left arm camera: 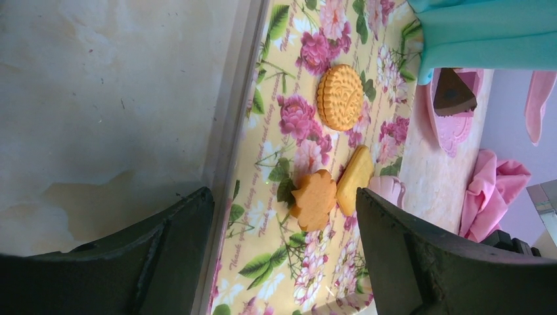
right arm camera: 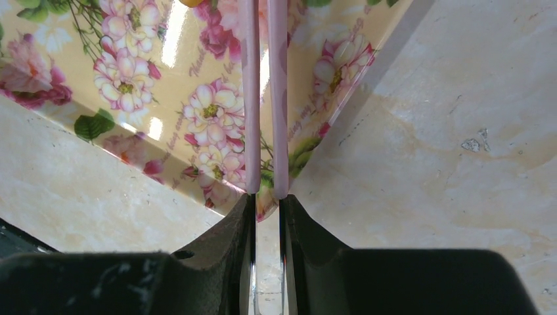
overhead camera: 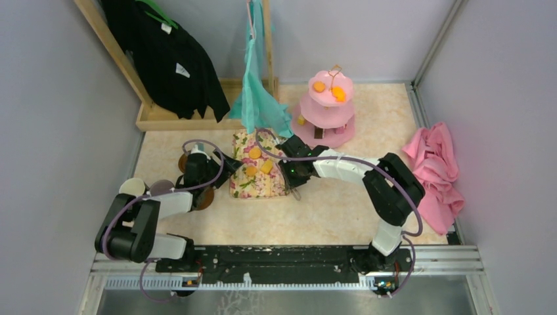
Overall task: Serve the afternoon tea
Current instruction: Adjust the dessert on the tray.
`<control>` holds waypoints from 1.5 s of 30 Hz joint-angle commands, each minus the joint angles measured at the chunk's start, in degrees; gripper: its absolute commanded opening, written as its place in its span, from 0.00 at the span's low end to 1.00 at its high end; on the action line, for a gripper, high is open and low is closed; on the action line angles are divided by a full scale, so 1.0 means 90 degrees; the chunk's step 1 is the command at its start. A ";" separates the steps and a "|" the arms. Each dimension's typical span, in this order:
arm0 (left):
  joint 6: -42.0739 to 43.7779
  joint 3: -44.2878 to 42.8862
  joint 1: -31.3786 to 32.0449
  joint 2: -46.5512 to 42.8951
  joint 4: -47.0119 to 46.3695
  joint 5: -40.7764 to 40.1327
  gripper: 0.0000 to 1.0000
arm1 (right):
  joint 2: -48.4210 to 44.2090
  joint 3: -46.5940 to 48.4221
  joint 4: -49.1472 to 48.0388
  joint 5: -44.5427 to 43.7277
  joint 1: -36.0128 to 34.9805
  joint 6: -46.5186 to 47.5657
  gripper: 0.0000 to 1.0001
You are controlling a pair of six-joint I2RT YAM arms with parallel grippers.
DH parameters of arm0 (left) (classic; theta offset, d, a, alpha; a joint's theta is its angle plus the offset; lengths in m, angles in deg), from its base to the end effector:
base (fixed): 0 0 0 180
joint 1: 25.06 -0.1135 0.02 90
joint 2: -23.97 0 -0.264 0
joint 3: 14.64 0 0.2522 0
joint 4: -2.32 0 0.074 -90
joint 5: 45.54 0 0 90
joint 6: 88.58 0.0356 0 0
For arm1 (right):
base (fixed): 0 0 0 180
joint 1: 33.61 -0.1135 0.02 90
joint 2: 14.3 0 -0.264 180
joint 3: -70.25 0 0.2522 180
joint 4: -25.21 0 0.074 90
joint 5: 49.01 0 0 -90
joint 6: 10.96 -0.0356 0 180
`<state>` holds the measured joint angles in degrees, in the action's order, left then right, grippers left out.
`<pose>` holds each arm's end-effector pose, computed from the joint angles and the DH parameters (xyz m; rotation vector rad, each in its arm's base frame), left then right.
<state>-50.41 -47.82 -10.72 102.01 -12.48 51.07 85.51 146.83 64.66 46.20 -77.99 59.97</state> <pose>0.2303 -0.0631 0.1391 -0.6369 2.1044 -0.7981 0.2457 0.2450 0.1769 -0.6314 2.6735 0.4573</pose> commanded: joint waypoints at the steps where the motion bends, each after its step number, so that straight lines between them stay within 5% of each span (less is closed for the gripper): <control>1: 0.0011 -0.0050 -0.0042 0.0126 -0.0047 0.0080 0.85 | -0.0284 0.0348 -0.0275 -0.0350 0.0053 0.0073 0.16; 45: -0.0136 0.0069 -0.0042 0.0250 -0.0531 0.0574 0.85 | 0.0002 0.0469 0.0528 -0.0121 -0.0196 -0.0688 0.16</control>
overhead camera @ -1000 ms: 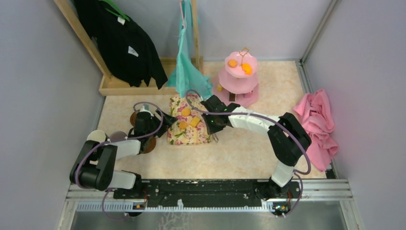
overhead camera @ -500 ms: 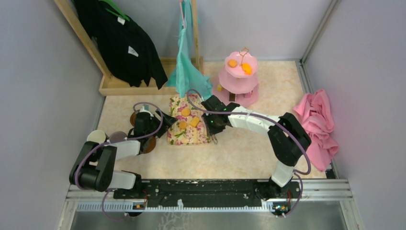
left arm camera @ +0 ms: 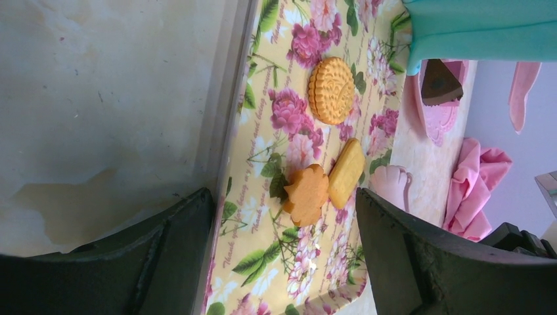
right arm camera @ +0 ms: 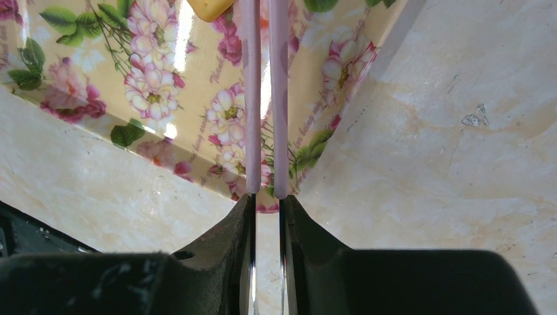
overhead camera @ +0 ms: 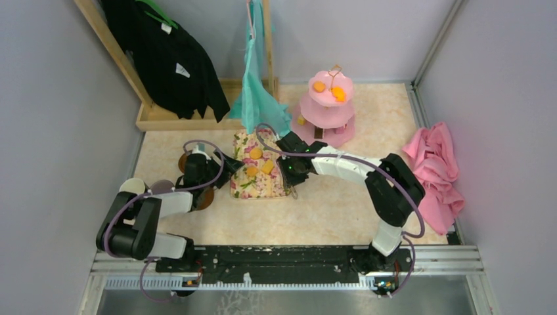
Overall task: Serve the afternoon tea
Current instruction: Adjust the dessert on the tray.
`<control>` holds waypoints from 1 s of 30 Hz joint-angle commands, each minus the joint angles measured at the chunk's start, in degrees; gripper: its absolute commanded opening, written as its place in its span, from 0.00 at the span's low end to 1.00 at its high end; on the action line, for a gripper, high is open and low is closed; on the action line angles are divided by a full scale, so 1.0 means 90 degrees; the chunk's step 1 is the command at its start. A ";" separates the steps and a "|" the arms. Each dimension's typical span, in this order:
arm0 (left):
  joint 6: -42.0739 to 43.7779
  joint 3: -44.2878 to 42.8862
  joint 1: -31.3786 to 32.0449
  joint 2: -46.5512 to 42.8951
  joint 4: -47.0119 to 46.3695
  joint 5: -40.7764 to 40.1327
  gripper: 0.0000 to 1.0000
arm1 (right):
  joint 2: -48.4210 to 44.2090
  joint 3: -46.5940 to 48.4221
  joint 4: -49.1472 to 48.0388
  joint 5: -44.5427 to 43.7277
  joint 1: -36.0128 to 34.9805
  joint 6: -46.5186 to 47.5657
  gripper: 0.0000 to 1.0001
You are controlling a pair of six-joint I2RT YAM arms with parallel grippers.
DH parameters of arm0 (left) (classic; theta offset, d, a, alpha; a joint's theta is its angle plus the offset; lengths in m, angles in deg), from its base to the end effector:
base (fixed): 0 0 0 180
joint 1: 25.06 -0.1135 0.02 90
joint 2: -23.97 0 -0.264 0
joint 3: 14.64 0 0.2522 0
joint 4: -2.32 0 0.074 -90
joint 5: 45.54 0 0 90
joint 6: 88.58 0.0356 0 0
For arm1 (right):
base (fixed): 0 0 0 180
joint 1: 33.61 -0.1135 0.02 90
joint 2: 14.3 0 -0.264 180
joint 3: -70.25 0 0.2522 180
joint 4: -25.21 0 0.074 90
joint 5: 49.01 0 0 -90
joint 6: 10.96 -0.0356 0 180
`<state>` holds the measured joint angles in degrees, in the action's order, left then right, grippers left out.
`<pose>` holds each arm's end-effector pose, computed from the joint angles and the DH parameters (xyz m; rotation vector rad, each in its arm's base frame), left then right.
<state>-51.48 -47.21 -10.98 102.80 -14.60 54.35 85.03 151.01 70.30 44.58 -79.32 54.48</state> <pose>0.2297 -0.0639 0.1368 -0.6253 2.1095 -0.8679 0.2431 0.2524 0.1955 -0.5278 2.7165 0.4436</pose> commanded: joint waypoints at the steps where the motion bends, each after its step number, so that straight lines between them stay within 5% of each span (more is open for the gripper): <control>1: -0.0011 0.0000 -0.0012 0.0182 -0.0314 0.0223 0.85 | 0.0073 0.0016 -0.0076 0.0055 -0.0056 -0.0076 0.16; 30: -0.0091 0.0029 -0.0022 0.0366 -0.0526 0.0388 0.85 | 0.0497 0.0402 0.0155 -0.0240 -0.0016 0.0019 0.17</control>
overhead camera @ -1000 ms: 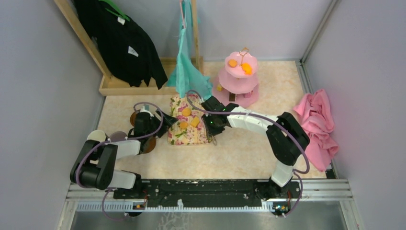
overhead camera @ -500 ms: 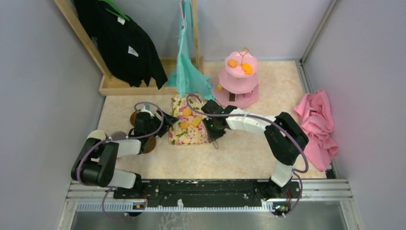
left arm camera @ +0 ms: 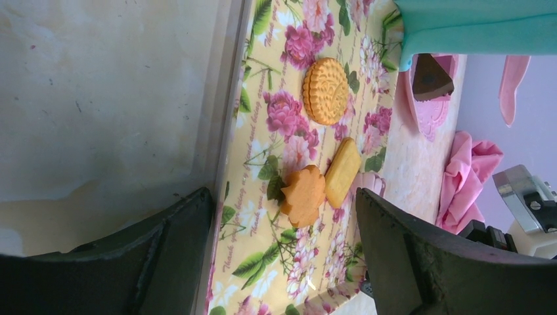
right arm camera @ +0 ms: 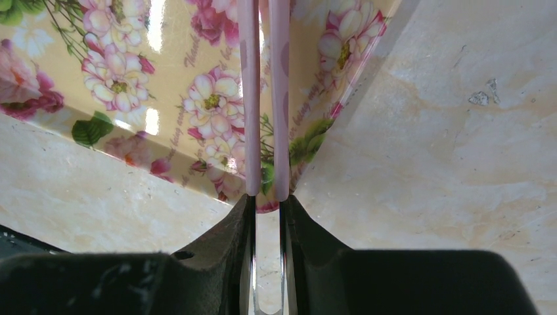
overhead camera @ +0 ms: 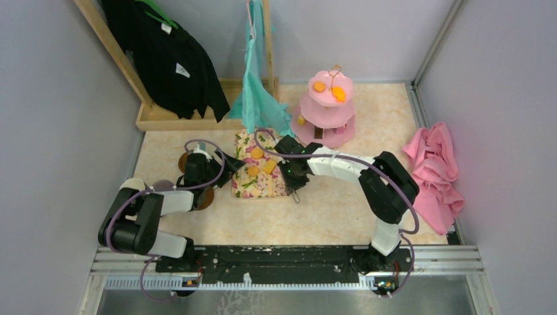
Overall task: Serve the afternoon tea
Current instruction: Adjust the dessert on the tray.
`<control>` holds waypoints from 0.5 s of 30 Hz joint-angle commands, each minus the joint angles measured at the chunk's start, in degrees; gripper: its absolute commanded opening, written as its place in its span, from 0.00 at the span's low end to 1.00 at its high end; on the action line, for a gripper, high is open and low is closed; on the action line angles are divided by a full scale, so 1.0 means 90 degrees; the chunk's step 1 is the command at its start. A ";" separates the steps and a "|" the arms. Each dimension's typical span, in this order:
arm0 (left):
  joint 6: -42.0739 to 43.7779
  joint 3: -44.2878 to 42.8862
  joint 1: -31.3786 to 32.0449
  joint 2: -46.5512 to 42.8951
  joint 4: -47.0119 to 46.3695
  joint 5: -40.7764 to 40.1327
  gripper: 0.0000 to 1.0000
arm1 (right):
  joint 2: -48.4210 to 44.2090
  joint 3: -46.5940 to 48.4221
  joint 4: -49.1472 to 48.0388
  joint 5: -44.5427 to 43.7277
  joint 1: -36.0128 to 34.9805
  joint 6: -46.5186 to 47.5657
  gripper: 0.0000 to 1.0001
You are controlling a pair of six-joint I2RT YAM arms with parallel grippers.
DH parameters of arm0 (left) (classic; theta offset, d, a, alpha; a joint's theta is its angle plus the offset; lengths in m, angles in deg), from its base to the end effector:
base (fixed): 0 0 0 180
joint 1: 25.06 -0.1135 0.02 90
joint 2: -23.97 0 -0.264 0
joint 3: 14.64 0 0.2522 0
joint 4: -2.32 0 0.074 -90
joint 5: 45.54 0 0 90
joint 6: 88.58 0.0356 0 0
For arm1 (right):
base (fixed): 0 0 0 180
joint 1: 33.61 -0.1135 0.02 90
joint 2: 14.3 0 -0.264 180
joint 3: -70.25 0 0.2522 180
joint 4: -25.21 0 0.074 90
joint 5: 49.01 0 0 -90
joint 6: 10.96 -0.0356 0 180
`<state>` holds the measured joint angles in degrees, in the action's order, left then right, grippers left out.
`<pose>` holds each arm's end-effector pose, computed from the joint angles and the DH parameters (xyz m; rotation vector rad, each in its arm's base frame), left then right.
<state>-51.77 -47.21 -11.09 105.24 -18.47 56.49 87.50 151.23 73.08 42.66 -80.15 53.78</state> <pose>0.2336 -0.0658 0.1340 -0.6009 2.0982 -0.9164 0.2397 0.2544 0.1802 -0.5314 2.7866 0.3464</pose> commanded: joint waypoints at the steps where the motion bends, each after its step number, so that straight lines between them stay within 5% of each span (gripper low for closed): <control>1: -0.0057 0.0029 -0.0010 0.0101 -0.0111 0.0159 0.85 | 0.0259 0.0432 -0.0127 -0.0028 0.0074 0.0124 0.17; 15: -0.0109 0.0045 -0.0011 0.0207 -0.0213 0.0215 0.85 | 0.0586 0.1032 0.0123 -0.0013 0.0171 0.0315 0.17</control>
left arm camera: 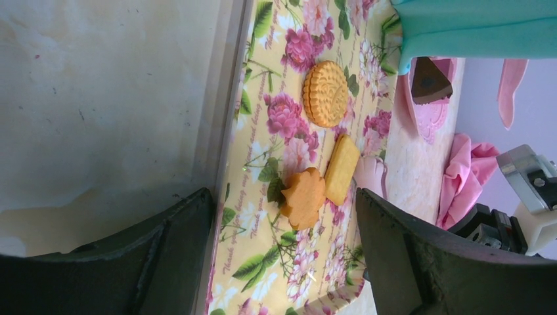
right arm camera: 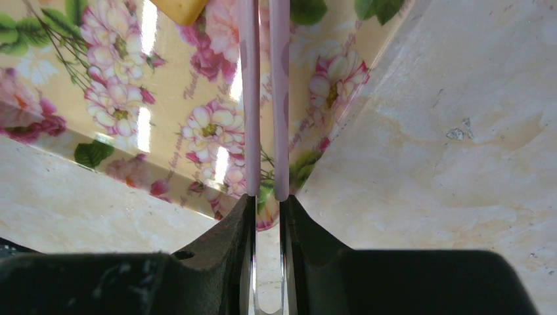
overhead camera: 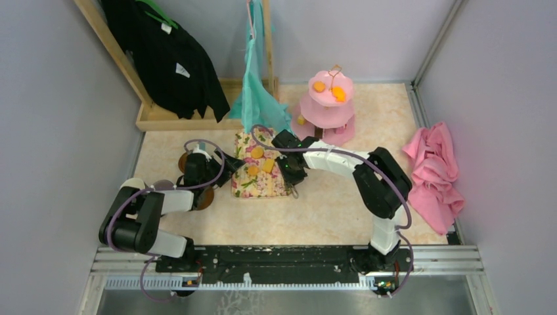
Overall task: Serve the afternoon tea
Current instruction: Adjust the dessert on the tray.
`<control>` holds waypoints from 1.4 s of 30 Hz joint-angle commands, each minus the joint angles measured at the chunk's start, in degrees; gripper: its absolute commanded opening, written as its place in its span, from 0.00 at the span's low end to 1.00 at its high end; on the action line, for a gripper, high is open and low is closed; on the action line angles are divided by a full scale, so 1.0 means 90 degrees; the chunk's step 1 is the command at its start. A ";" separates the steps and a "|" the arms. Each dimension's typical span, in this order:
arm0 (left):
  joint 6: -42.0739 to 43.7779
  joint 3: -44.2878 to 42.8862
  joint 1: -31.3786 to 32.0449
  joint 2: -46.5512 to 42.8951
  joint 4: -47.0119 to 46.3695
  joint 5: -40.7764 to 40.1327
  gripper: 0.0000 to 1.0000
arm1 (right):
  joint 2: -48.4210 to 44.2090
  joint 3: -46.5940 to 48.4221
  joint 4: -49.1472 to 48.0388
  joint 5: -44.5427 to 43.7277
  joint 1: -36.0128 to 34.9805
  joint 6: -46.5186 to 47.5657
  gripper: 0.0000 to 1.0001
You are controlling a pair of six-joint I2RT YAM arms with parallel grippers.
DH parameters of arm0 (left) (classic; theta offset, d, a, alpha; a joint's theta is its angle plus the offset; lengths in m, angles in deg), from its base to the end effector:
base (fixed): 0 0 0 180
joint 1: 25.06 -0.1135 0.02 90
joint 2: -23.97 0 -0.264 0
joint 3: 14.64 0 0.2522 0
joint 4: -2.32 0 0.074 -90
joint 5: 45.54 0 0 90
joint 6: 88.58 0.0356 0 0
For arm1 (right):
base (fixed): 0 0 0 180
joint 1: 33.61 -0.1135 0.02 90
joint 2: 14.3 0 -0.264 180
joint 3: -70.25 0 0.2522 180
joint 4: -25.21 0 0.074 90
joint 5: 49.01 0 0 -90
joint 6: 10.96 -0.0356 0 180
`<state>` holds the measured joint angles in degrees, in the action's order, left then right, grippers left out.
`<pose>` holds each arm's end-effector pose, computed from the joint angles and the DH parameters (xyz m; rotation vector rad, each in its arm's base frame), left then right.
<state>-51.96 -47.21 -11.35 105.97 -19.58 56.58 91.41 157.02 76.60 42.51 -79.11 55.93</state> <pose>0.2351 -0.0650 0.1331 -0.6053 2.0899 -0.9198 0.2565 0.2624 0.1826 -0.5610 2.8009 0.3104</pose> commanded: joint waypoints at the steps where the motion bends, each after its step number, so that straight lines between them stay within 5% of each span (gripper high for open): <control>1: -0.0092 0.0053 0.0019 0.0128 -0.0095 0.0219 0.85 | 0.0170 0.0422 -0.0260 0.0019 0.0055 0.0086 0.17; 22: -0.0085 0.0056 0.0018 0.0100 -0.0102 0.0222 0.85 | 0.0184 0.0862 -0.0059 -0.0485 0.0123 0.0254 0.17; 42: -0.0071 0.0039 -0.0088 -0.0046 0.0132 0.0131 0.86 | -0.0665 0.0020 -0.0183 -0.0254 -0.0615 -0.0234 0.32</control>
<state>-52.81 -47.21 -11.65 106.36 -19.89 57.52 88.09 157.26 76.31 39.60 -82.89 55.90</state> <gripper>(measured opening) 0.856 0.323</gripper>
